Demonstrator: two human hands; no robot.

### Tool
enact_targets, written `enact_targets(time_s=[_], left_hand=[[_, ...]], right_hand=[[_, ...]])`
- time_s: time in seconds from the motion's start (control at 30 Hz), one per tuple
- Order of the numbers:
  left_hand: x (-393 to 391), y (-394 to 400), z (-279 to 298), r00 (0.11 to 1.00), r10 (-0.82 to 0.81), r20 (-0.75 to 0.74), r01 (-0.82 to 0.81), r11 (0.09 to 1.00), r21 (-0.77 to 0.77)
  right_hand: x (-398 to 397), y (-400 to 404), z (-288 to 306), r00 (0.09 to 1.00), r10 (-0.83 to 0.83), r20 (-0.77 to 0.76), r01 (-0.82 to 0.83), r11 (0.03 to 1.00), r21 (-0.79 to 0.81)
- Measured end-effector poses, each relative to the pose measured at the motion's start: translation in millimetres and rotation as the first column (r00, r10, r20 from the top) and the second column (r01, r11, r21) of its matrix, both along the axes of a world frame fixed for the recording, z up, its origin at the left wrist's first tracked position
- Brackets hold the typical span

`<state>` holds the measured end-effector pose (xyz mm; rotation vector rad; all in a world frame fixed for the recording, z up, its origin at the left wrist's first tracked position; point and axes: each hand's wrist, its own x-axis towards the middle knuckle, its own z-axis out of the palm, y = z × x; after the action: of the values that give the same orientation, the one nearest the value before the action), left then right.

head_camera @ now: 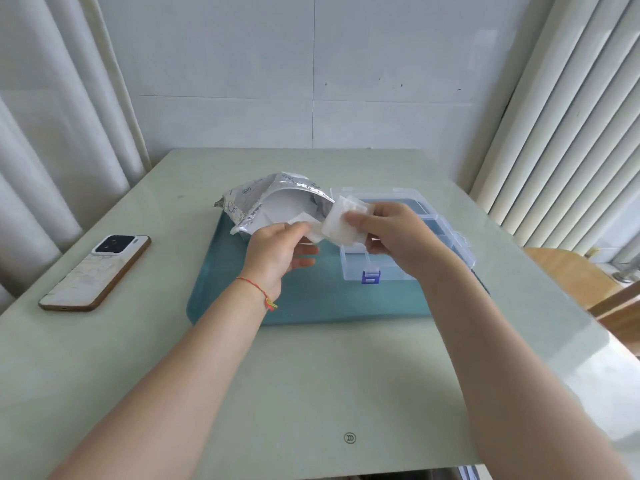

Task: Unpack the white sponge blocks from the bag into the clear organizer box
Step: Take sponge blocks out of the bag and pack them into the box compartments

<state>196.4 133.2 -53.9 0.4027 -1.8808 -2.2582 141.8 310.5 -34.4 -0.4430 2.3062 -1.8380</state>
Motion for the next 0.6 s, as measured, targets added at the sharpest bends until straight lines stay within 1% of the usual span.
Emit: enact_targets(time_s=[0.07, 0.13, 0.17, 0.23, 0.3, 0.4, 0.53, 0.6], left_hand=[[1.3, -3.9, -1.2, 0.999, -0.054, 0.001, 0.054, 0.998, -0.013], [4.3, -6.5, -1.8, 0.99, -0.137, 0.011, 0.137, 0.99, -0.008], [6.0, -7.3, -2.3, 0.984, -0.176, 0.014, 0.176, 0.984, -0.007], [9.0, -8.5, -3.4, 0.974, -0.228, 0.016, 0.228, 0.974, -0.015], [9.9, -8.7, -3.2, 0.97, -0.244, 0.017, 0.244, 0.97, -0.01], [9.3, -9.7, -2.7, 0.965, -0.261, 0.006, 0.261, 0.965, 0.037], [9.3, -8.6, -2.0, 0.955, -0.295, -0.02, 0.296, 0.952, 0.081], [9.5, -6.9, -0.7, 0.954, -0.299, -0.031, 0.301, 0.947, 0.109]], right_hand=[[2.1, 4.3, 3.1, 1.0, 0.016, -0.001, -0.016, 0.999, -0.038], [6.3, 4.4, 6.8, 0.996, 0.084, 0.007, -0.083, 0.996, -0.033], [8.6, 3.1, 7.5, 0.993, 0.12, 0.012, -0.12, 0.993, -0.001], [13.8, -1.4, 7.5, 0.988, 0.152, 0.009, -0.152, 0.982, 0.116], [17.1, -4.9, 7.7, 0.991, 0.137, 0.005, -0.135, 0.968, 0.211], [17.9, -6.9, 8.8, 0.996, 0.088, -0.017, -0.08, 0.959, 0.273], [18.5, -10.2, 8.3, 0.99, 0.032, -0.137, 0.019, 0.935, 0.354], [19.5, -11.7, 7.3, 0.985, 0.014, -0.174, 0.05, 0.933, 0.356]])
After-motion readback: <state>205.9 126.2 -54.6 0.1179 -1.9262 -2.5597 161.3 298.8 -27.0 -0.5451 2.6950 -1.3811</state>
